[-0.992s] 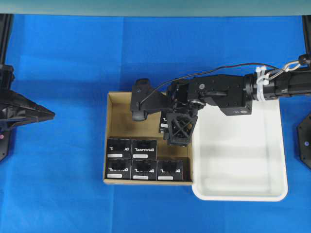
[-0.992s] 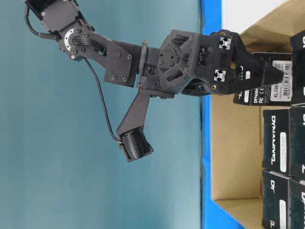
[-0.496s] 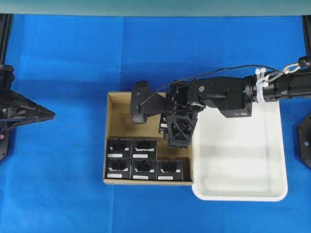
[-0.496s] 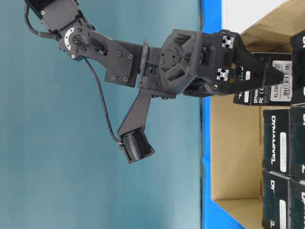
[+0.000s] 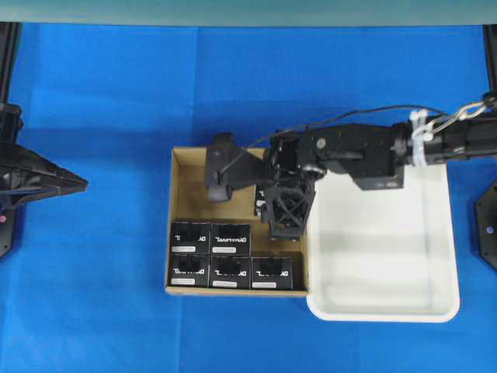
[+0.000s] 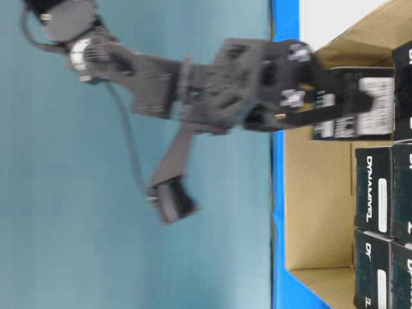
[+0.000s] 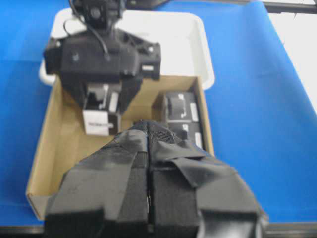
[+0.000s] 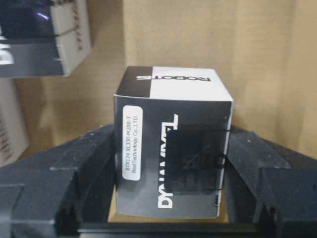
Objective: Pick the box from inside the cardboard box.
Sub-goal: 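Lift the grasped servo box up out of the cardboard box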
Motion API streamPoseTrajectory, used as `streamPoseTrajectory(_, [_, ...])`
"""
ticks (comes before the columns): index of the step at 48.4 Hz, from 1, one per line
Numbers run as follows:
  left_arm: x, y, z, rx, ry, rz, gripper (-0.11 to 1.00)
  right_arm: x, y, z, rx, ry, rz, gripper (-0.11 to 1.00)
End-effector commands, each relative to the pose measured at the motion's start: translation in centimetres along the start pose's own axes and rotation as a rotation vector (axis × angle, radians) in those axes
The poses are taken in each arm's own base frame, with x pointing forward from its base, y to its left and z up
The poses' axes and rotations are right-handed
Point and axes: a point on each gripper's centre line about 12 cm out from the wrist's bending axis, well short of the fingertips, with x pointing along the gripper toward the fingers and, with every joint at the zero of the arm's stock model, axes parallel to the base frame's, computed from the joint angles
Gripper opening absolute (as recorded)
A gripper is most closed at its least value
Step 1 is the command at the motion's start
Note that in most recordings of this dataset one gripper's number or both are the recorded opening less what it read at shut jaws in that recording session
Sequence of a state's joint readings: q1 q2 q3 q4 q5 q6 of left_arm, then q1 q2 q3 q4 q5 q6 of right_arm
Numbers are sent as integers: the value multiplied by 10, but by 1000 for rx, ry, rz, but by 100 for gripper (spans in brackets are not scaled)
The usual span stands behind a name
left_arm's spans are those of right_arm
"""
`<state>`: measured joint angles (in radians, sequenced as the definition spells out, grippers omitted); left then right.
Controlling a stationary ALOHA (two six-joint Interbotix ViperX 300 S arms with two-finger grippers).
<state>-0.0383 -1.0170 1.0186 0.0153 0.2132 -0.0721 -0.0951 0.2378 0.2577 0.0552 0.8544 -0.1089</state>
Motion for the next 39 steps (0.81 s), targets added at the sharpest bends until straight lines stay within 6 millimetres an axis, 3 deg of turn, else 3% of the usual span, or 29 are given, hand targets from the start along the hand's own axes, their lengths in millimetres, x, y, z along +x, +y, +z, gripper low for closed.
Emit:
streamPoseTrajectory(1, [-2, -1, 15, 3, -37, -1, -7, -37, -4, 14, 7, -44, -1, 63])
streamPoseTrajectory(9, [-2, -1, 16, 4, -40, -2, -7, -102, -14, 22, -1, -58, -5, 63])
streamPoseTrajectory(21, [-2, -1, 17, 0, -43, -3, -7, -187, -22, 13, -51, -47, -10, 63])
streamPoseTrajectory(30, [-3, -1, 18, 0, -46, -4, -7, -230, -24, 1, -44, -61, -16, 63])
streamPoseTrajectory(39, [-3, -1, 19, 0, -48, -2, -7, -255, -25, -14, -35, -92, -27, 63])
